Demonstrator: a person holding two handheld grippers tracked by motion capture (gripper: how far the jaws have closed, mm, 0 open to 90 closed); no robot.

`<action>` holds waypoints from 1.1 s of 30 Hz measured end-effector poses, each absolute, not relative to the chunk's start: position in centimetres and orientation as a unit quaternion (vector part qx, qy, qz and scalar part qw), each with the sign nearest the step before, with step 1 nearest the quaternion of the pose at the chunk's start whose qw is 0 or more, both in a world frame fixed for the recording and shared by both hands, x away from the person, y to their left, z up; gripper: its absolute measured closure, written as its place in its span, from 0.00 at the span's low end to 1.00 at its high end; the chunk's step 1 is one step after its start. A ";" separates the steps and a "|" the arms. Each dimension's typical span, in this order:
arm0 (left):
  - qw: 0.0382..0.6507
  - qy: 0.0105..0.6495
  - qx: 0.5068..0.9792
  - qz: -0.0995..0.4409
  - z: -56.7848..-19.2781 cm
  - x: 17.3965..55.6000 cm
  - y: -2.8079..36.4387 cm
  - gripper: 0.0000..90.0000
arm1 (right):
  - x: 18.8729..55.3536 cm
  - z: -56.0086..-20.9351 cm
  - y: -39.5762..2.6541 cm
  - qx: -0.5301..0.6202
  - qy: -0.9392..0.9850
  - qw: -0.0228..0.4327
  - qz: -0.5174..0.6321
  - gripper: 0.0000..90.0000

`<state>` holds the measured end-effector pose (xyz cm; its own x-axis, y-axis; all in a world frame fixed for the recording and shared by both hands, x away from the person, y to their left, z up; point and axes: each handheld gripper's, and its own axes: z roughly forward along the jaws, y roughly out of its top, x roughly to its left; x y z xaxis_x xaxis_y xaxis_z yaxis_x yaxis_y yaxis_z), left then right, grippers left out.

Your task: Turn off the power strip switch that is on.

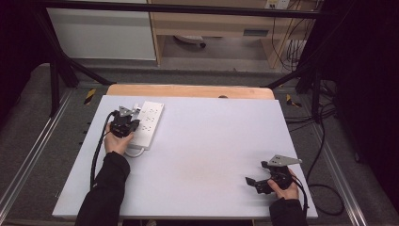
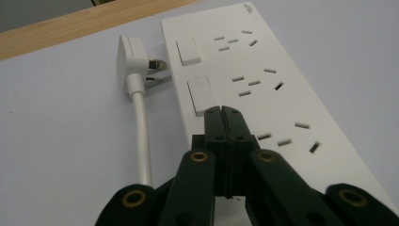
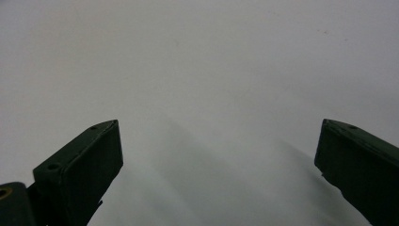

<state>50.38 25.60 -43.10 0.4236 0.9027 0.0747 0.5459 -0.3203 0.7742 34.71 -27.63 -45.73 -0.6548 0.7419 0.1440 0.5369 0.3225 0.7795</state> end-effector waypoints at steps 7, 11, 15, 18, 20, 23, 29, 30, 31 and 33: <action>0.346 0.470 0.769 0.260 -43.3 50.5 25.5 1.00 | 34.7 -45.7 -27.6 0.399 0.804 0.120 0.425 0.02; 0.349 0.468 0.768 0.263 -43.4 50.6 25.2 1.00 | 34.7 -45.7 -27.7 0.397 0.805 0.121 0.424 0.02; 0.351 0.467 0.768 0.263 -43.4 50.6 25.2 1.00 | 34.7 -45.7 -27.6 0.398 0.804 0.120 0.425 0.02; 0.351 0.466 0.768 0.263 -43.4 50.6 25.2 1.00 | 34.7 -45.7 -27.7 0.397 0.804 0.122 0.426 0.02; 0.351 0.467 0.768 0.263 -43.4 50.6 25.2 1.00 | 34.7 -45.7 -27.7 0.396 0.804 0.121 0.426 0.02; 0.355 0.470 0.766 0.259 -43.5 50.6 25.4 1.00 | 34.7 -45.7 -27.7 0.396 0.804 0.121 0.426 0.02; 0.356 0.471 0.765 0.256 -43.4 50.6 25.4 1.00 | 34.7 -45.7 -27.7 0.397 0.804 0.122 0.426 0.02; 0.357 0.472 0.765 0.254 -43.4 50.6 25.5 1.00 | 34.7 -45.7 -27.7 0.397 0.804 0.122 0.426 0.02; 0.356 0.472 0.766 0.253 -43.4 50.6 25.5 1.00 | 34.7 -45.7 -27.7 0.397 0.804 0.122 0.426 0.02; 0.352 0.469 0.770 0.252 -43.3 50.4 25.6 1.00 | 34.7 -45.7 -27.7 0.397 0.804 0.121 0.426 0.02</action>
<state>50.43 25.56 -43.26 0.4336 0.8992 0.0585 0.5444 -0.3131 0.7782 34.71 -27.68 -45.71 -0.6554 0.7417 0.1427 0.5349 0.3224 0.7810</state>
